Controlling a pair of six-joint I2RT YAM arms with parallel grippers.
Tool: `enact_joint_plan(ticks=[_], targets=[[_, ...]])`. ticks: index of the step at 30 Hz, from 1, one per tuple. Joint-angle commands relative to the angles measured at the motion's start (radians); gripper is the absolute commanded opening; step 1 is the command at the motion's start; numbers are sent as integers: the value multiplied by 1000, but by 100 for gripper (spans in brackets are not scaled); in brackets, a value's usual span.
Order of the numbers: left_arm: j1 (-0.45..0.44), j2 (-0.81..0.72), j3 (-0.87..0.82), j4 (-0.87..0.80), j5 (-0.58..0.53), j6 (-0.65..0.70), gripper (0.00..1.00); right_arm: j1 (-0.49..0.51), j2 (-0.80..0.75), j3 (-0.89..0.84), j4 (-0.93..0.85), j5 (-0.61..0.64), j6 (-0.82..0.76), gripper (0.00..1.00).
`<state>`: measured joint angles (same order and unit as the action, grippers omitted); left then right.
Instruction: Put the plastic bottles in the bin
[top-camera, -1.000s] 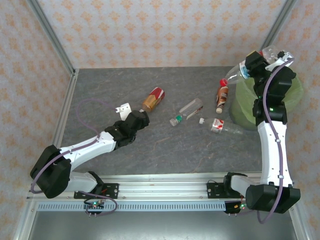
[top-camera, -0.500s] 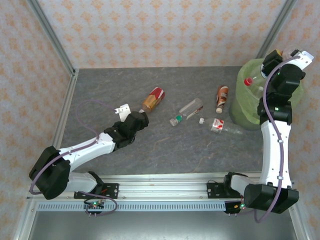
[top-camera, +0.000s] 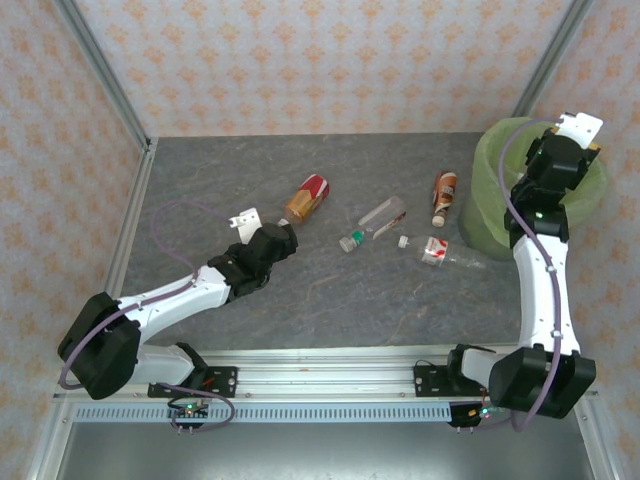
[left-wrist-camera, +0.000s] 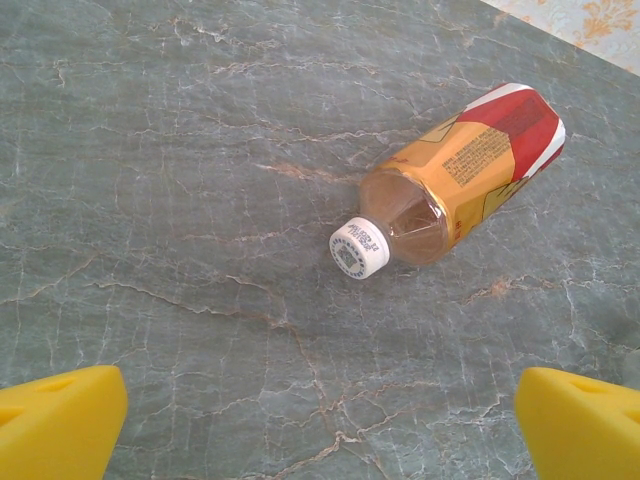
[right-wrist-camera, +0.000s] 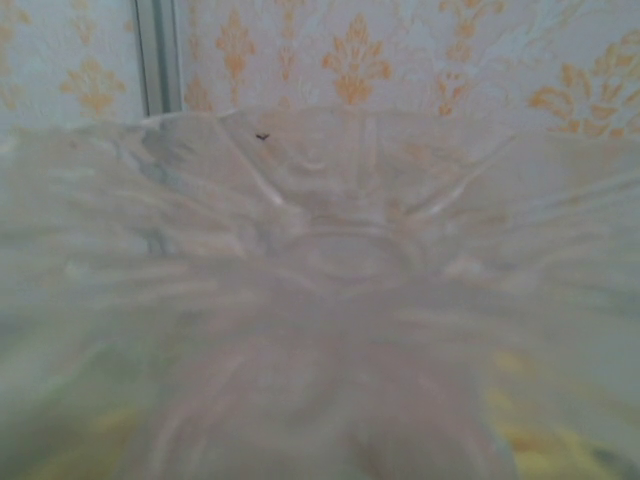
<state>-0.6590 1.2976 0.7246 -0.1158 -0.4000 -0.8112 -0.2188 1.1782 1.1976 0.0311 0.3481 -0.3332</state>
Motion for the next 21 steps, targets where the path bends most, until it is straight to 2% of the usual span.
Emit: enact_joint_plan(ticks=[1, 8, 14, 16, 21], targets=[[2, -19, -13, -4, -16, 1, 100, -4, 0, -23, 38, 52, -98, 49], [2, -26, -14, -10, -18, 2, 100, -4, 108, -37, -16, 55, -82, 56], [2, -36, -17, -19, -23, 0, 100, -4, 154, 2, -150, 21, -12, 83], [2, -36, -19, -19, -25, 1, 100, -4, 159, 30, -202, 13, 10, 100], [2, -27, -21, -13, -20, -6, 100, -4, 149, 85, -281, -33, 46, 99]])
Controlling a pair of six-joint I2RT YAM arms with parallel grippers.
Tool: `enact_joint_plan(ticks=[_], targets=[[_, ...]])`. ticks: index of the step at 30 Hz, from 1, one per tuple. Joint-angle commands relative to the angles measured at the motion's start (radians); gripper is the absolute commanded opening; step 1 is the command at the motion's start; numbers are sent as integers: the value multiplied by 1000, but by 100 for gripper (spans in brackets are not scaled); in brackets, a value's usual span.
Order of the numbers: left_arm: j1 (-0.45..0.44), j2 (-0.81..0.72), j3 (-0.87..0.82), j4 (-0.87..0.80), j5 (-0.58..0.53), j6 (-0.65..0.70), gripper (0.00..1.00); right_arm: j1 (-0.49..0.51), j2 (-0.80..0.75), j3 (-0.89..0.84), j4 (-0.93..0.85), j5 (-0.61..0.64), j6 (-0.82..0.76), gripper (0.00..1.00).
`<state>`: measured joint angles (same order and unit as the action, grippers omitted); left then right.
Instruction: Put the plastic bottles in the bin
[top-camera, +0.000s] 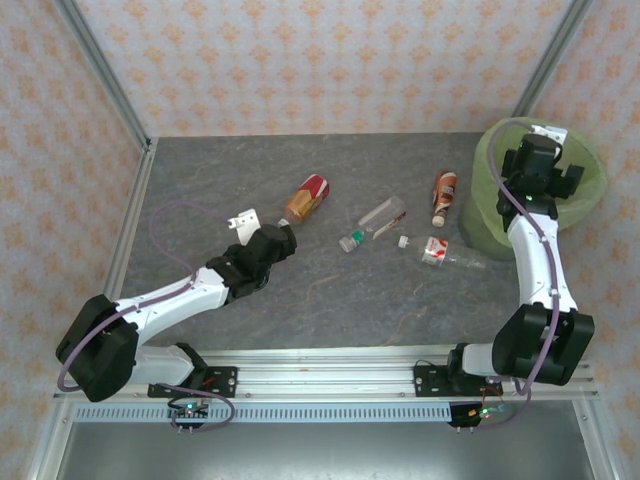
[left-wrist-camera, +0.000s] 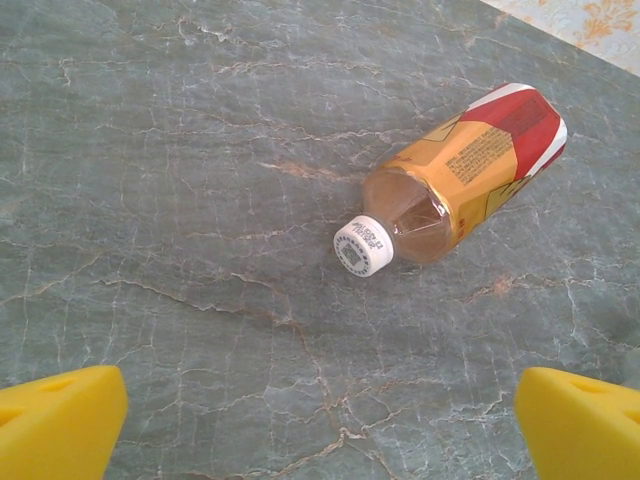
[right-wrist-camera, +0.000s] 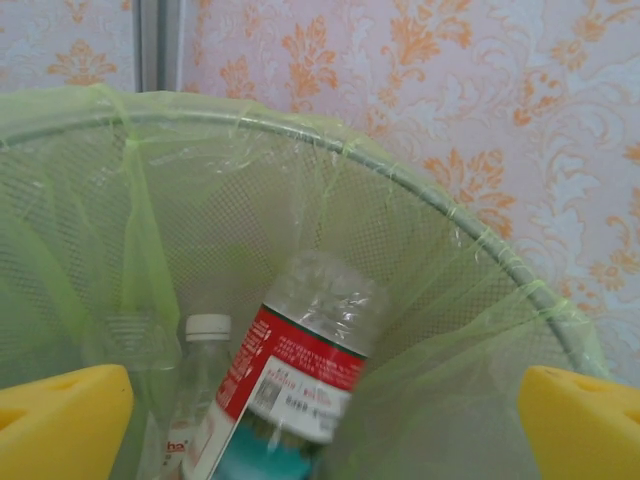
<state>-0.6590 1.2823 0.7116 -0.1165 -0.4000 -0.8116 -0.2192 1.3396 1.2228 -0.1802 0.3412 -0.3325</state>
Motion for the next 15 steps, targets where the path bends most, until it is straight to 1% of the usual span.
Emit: enact_joint_plan(ticks=[1, 8, 10, 12, 15], targets=[[2, -10, -8, -9, -18, -7, 100, -5, -14, 66, -82, -37, 54, 99], [2, 0, -1, -5, -13, -8, 100, -3, -53, 82, -129, -152, 140, 99], [2, 1, 0, -8, -11, -6, 100, -3, -69, 75, -126, -218, 128, 99], [2, 2, 0, -8, -11, -6, 100, -3, -90, 43, -87, -297, 97, 99], [2, 3, 1, -9, -11, -7, 100, 14, -119, 18, -62, -348, 60, 99]])
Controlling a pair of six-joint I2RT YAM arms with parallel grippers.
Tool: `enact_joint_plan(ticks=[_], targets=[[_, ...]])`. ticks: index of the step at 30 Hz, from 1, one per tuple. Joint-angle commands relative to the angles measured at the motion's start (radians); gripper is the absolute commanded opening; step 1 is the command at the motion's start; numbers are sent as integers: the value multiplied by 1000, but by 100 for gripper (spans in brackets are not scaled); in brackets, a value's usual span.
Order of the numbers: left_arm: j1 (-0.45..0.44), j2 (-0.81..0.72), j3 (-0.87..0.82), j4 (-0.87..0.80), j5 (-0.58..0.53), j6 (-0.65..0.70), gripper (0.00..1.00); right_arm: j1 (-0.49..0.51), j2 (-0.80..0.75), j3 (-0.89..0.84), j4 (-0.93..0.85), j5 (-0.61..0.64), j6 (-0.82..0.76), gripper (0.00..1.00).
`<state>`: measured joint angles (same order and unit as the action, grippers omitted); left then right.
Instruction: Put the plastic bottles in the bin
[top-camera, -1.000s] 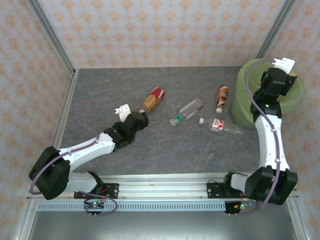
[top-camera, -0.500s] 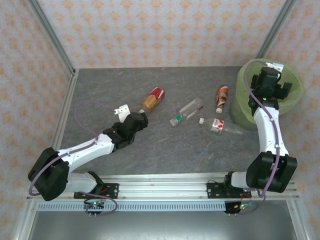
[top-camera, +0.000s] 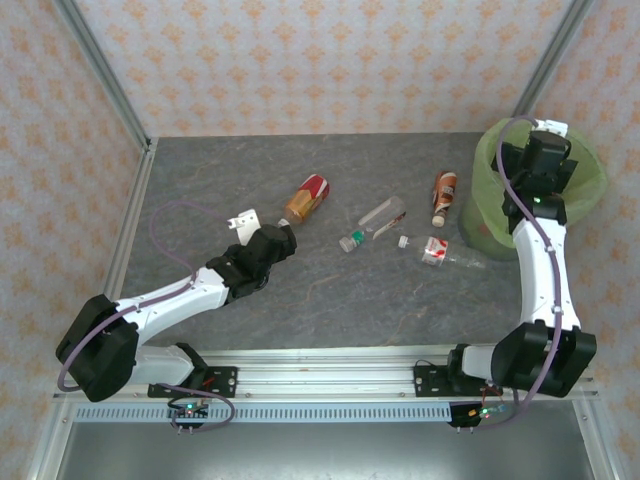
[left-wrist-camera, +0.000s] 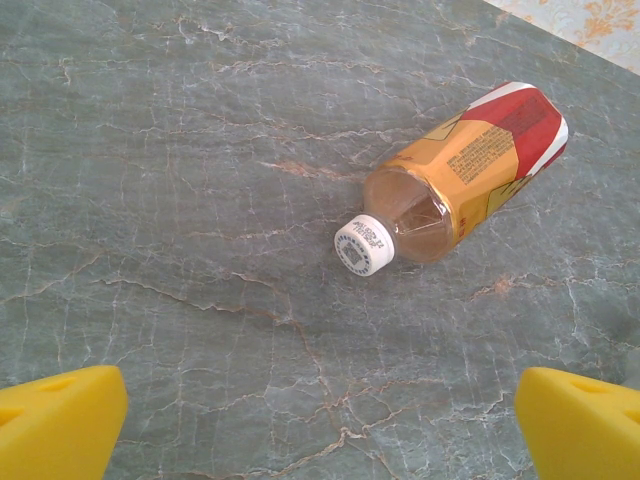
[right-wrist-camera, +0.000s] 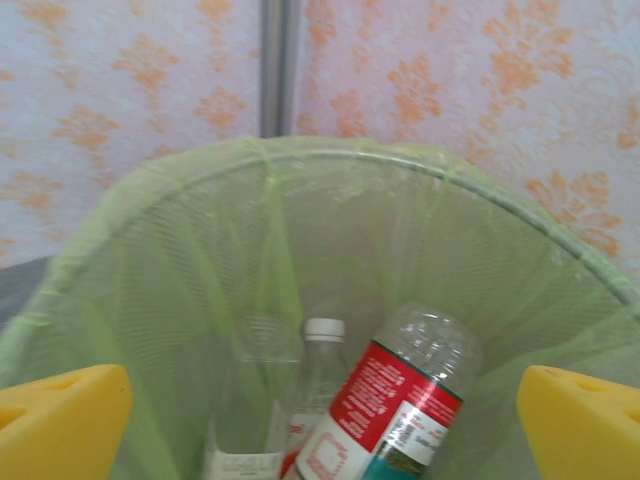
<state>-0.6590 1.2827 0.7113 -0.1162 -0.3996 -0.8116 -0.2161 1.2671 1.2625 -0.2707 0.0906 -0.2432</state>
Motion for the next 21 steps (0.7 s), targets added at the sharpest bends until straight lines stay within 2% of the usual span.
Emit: enact_joint_plan(ticks=[1, 7, 14, 21], targets=[[2, 3, 1, -7, -11, -9, 100, 18, -54, -23, 32, -115, -42, 99], [2, 16, 6, 6, 3, -10, 100, 111, -72, -18, -14, -217, -201, 99], [2, -1, 6, 28, 29, 12, 100, 203, -78, -40, -73, -314, -270, 99], [2, -36, -5, 30, 11, 15, 100, 380, -105, -148, -164, -346, -453, 99]])
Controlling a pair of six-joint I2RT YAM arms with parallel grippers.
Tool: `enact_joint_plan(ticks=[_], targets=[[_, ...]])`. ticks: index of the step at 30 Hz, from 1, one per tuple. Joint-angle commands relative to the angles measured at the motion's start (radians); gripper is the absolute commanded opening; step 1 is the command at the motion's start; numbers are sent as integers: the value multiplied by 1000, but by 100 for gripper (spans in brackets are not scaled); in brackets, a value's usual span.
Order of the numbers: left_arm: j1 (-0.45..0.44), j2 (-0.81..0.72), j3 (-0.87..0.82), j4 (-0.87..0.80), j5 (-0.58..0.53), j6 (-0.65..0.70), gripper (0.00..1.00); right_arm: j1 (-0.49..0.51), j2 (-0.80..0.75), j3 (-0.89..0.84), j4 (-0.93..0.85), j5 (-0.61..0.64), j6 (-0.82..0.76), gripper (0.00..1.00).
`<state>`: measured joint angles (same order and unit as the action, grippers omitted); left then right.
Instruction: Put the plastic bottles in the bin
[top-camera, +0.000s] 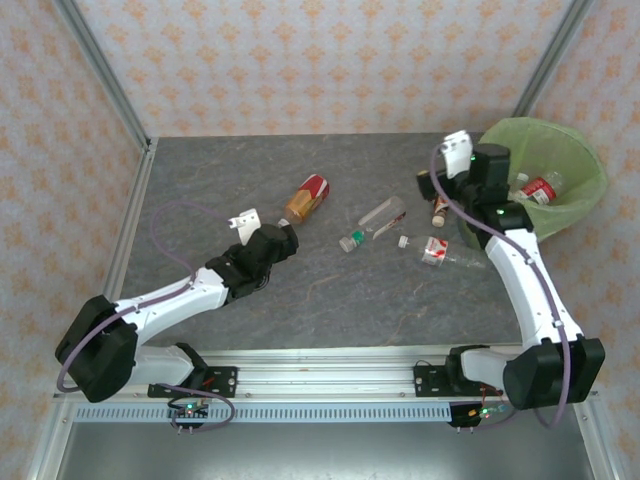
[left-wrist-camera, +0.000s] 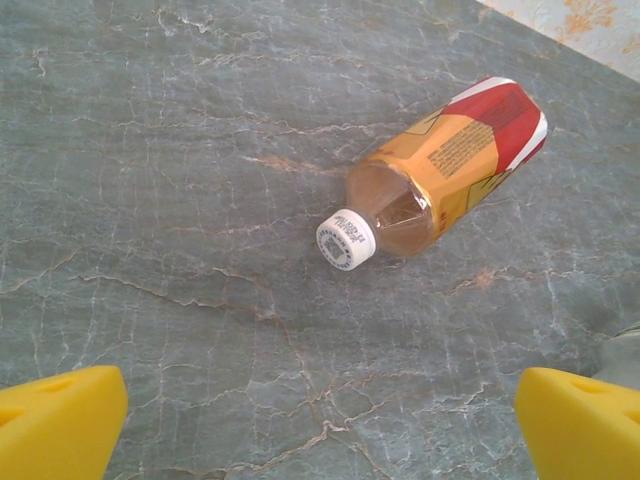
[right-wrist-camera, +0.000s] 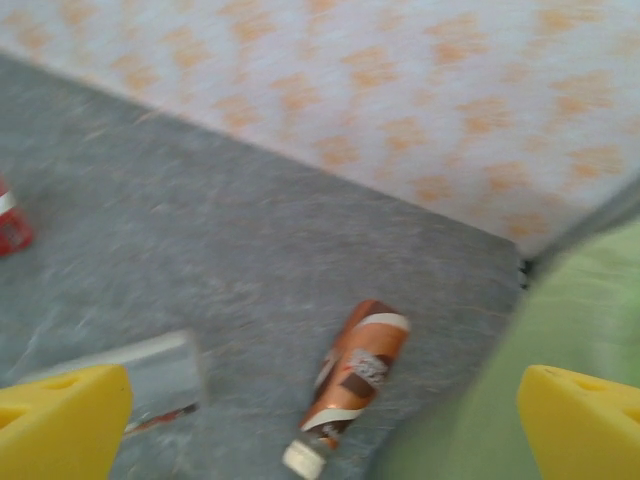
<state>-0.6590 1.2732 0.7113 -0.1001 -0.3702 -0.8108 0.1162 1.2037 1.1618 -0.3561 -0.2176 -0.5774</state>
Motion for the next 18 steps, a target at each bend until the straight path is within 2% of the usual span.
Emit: enact_joint_plan(ticks=[1, 8, 13, 18], targets=[[2, -25, -5, 15, -16, 15, 100, 67, -41, -64, -90, -28, -138, 99], [2, -10, 3, 23, -4, 15, 100, 126, 9, -126, -178, 62, -125, 99], [2, 9, 27, 16, 2, 19, 100, 129, 54, -94, -329, 44, -78, 99], [2, 34, 66, -5, 25, 36, 100, 101, 88, -87, -393, 65, -77, 99]])
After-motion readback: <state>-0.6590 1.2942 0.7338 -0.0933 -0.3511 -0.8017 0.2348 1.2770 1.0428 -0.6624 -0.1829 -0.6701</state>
